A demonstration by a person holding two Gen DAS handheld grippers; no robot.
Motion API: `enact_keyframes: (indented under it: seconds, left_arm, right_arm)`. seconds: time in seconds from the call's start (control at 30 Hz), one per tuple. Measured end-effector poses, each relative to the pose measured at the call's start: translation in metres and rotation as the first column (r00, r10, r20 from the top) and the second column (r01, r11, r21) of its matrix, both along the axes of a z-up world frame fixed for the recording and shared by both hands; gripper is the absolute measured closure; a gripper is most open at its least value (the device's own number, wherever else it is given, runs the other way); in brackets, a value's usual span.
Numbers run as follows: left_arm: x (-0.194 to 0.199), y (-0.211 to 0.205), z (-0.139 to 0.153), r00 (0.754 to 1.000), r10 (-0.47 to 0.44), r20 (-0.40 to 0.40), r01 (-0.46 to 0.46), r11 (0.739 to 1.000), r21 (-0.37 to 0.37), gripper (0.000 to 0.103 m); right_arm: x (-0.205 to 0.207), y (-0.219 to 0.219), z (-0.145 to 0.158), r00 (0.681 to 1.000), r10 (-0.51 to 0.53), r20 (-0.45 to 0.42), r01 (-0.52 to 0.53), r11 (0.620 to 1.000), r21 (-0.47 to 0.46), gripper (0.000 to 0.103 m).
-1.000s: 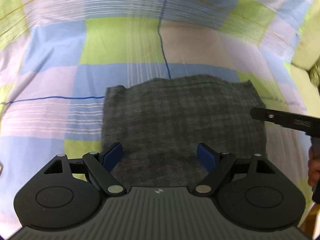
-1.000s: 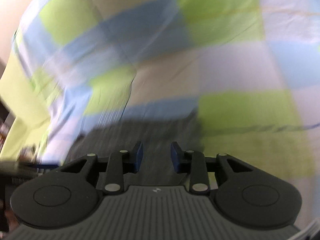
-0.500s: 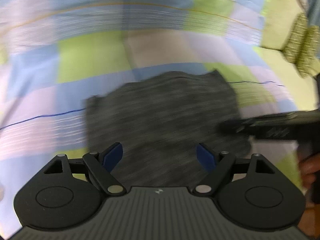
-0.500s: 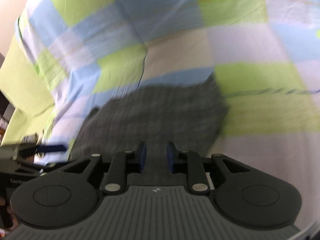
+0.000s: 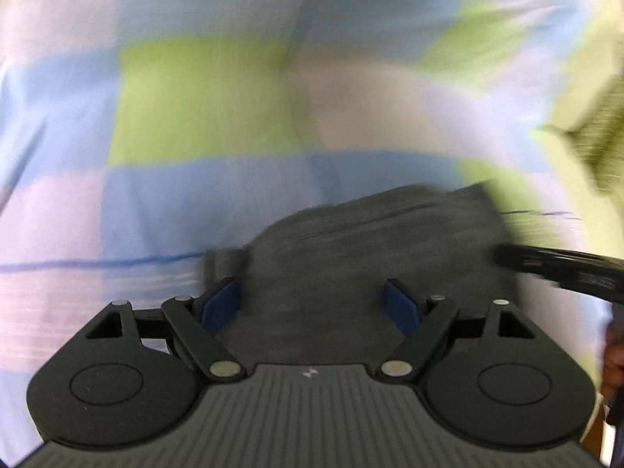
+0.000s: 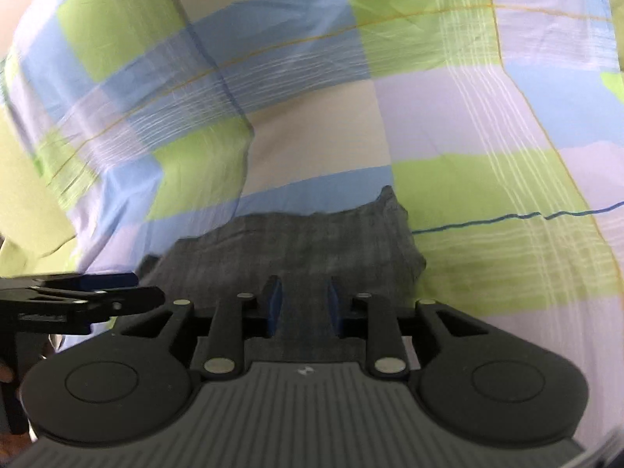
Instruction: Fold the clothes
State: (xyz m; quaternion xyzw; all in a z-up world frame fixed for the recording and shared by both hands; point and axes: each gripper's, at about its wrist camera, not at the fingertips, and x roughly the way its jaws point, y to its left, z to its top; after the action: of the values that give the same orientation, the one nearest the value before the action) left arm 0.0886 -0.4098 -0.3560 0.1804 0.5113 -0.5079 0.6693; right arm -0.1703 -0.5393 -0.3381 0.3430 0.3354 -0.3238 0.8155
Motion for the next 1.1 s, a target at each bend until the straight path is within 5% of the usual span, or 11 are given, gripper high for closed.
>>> enact_keyframes:
  seconds: [0.3, 0.63, 0.83, 1.1]
  left_arm:
    - [-0.008, -0.011, 0.026, 0.994, 0.086, 0.074, -0.094, 0.990, 0.101, 0.020]
    - [-0.039, 0.021, 0.052, 0.980, 0.143, 0.137, -0.159, 0.981, 0.111, 0.019]
    - [-0.078, 0.079, 0.047, 0.968, 0.207, 0.145, -0.227, 0.964, 0.137, 0.019]
    - [-0.120, 0.142, 0.057, 0.942, 0.294, 0.161, -0.322, 0.928, 0.189, 0.019]
  right_arm:
    - [-0.024, 0.006, 0.020, 0.997, -0.081, 0.014, 0.081, 0.996, -0.034, 0.071]
    - [-0.039, 0.031, 0.027, 0.999, -0.004, 0.047, 0.006, 0.999, -0.038, 0.061]
    - [-0.068, 0.061, 0.025, 1.000, 0.022, 0.017, -0.021, 1.000, -0.020, 0.046]
    - [-0.085, 0.095, 0.039, 0.996, 0.018, -0.092, -0.015, 0.999, 0.031, 0.045]
